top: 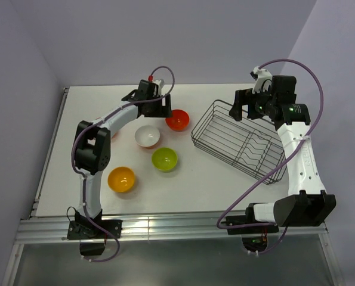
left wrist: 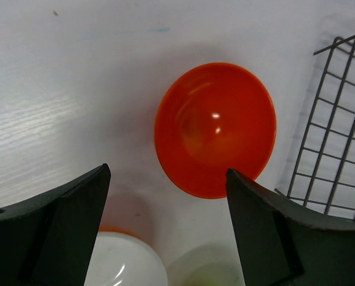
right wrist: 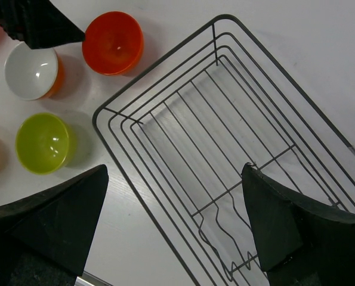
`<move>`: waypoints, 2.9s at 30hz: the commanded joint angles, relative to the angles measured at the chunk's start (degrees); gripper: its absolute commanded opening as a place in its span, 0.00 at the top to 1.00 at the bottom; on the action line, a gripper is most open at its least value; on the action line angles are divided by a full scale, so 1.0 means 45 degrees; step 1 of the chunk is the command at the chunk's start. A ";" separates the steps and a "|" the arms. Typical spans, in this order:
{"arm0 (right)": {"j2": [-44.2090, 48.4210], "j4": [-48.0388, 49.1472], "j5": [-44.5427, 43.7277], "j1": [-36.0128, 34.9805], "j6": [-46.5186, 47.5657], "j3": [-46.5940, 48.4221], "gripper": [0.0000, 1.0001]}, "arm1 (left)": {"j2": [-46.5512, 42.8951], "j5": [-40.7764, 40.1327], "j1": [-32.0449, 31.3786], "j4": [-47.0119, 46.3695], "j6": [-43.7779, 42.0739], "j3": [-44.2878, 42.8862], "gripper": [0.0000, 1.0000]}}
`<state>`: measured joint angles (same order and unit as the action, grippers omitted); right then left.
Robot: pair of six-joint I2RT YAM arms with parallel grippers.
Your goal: Load the bowls into the dish rack
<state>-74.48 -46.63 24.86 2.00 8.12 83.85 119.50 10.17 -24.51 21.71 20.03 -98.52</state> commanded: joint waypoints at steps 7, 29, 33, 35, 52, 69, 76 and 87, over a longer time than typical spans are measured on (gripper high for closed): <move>0.0144 -0.0243 -0.0036 -0.0074 -0.0144 0.0292 0.00 | 0.1236 0.0277 -0.0178 -0.0568 0.0763 -0.1035 0.18; 0.0553 0.0517 -0.4041 -0.0093 -0.0575 0.1776 0.00 | 0.2467 0.1488 -0.0236 -0.0627 0.1564 -0.1681 0.58; 0.0613 0.0227 -0.3652 -0.0093 -0.0359 0.1873 0.00 | 0.2643 0.1742 -0.0236 -0.0470 0.1525 -0.2109 0.87; 0.0496 -0.0007 -0.3261 -0.0074 -0.0631 0.1854 0.00 | 0.2565 0.1977 -0.0236 -0.0296 0.1427 -0.2285 1.00; 0.1373 0.2450 0.2596 -0.0074 -0.3502 0.0724 0.00 | -0.1649 0.7284 0.1404 -0.1696 0.2986 -0.1274 1.00; 0.0926 0.6632 0.5823 -0.0869 -1.0475 -0.0568 0.03 | -0.4856 1.0474 0.1658 -0.8867 0.8848 0.4138 1.00; 0.0497 0.7276 0.5335 -0.1888 -1.2115 -0.1678 0.00 | -0.5150 0.9810 0.1346 -0.8889 0.8850 0.4881 1.00; -0.0616 0.8020 0.5120 -0.3217 -1.3133 -0.2014 0.00 | -0.4760 0.8794 0.1209 -0.8438 0.8907 0.5097 1.00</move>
<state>-77.32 -14.00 48.45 -10.61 -50.09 73.45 99.46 50.76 -18.90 -13.41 58.41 -75.20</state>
